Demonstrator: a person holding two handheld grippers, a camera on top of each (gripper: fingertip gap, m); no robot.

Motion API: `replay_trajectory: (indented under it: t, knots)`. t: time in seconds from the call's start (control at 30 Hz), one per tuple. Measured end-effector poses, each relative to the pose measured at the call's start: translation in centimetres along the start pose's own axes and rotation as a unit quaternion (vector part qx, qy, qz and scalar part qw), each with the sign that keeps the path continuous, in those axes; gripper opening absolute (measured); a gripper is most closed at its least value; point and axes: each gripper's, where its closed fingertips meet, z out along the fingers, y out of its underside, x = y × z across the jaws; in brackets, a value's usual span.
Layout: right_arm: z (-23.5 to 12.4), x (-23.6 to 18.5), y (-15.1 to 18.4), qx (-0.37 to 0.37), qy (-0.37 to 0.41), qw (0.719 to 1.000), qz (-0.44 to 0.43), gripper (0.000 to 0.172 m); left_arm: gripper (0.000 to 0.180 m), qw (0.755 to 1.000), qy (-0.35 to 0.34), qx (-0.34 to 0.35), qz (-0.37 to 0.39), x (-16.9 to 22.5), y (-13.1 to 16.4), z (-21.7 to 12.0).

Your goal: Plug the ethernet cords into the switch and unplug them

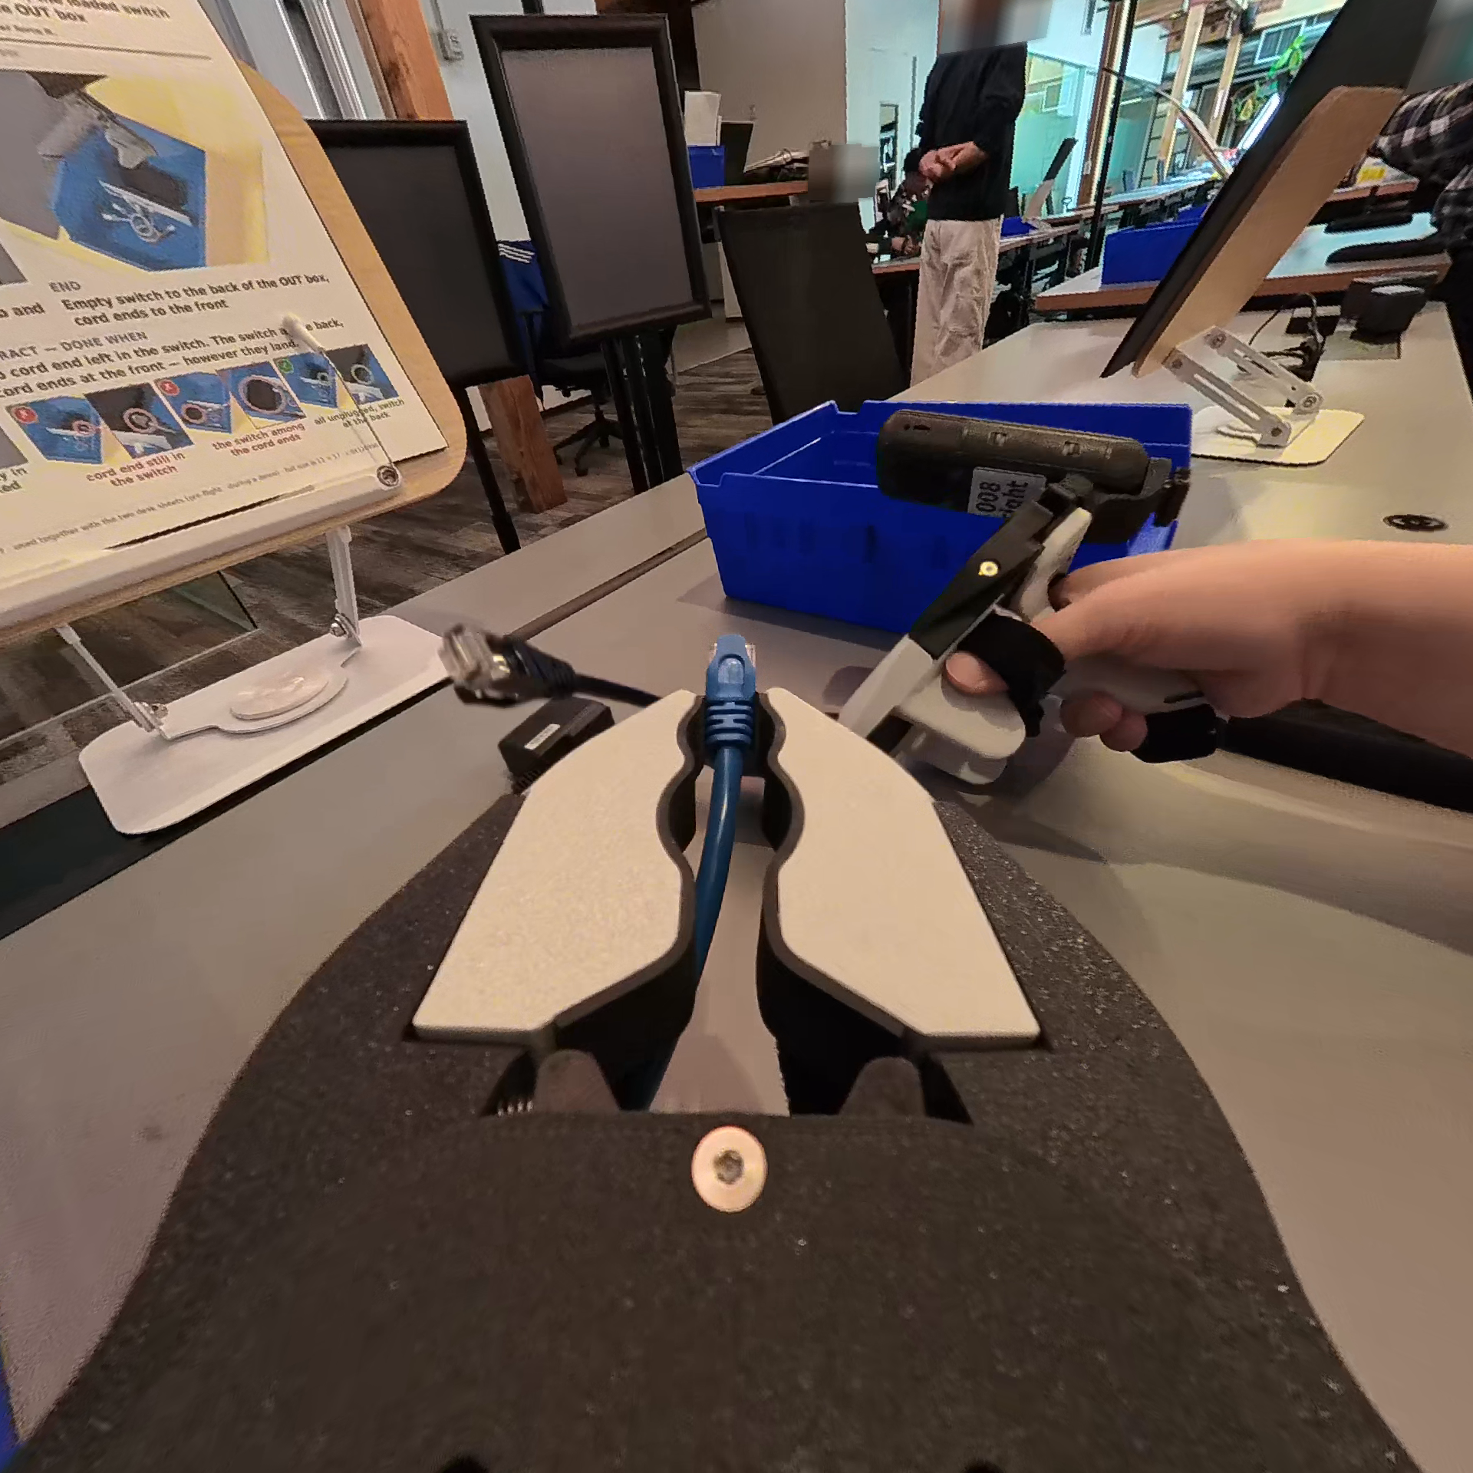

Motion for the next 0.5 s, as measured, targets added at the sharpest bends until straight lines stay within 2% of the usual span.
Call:
replay_trajectory:
  t: [0.13,0.33,0.5]
  knots:
    - [-0.24,-0.21,-0.43,-0.001,-0.03,0.999,0.029,0.061,0.011,1.0,0.001,-0.004,0.002,0.13,0.23,0.16]
    - [-0.19,-0.3,-0.47,-0.008,-0.033,0.999,0.039,0.061,0.011,1.0,-0.004,0.006,0.0,-0.08,-0.05,-0.01]
    - [0.1,0.61,-0.79,-0.005,0.031,0.999,-0.007,0.061,0.011,1.0,-0.009,0.019,0.002,-0.23,-0.63,-0.32]
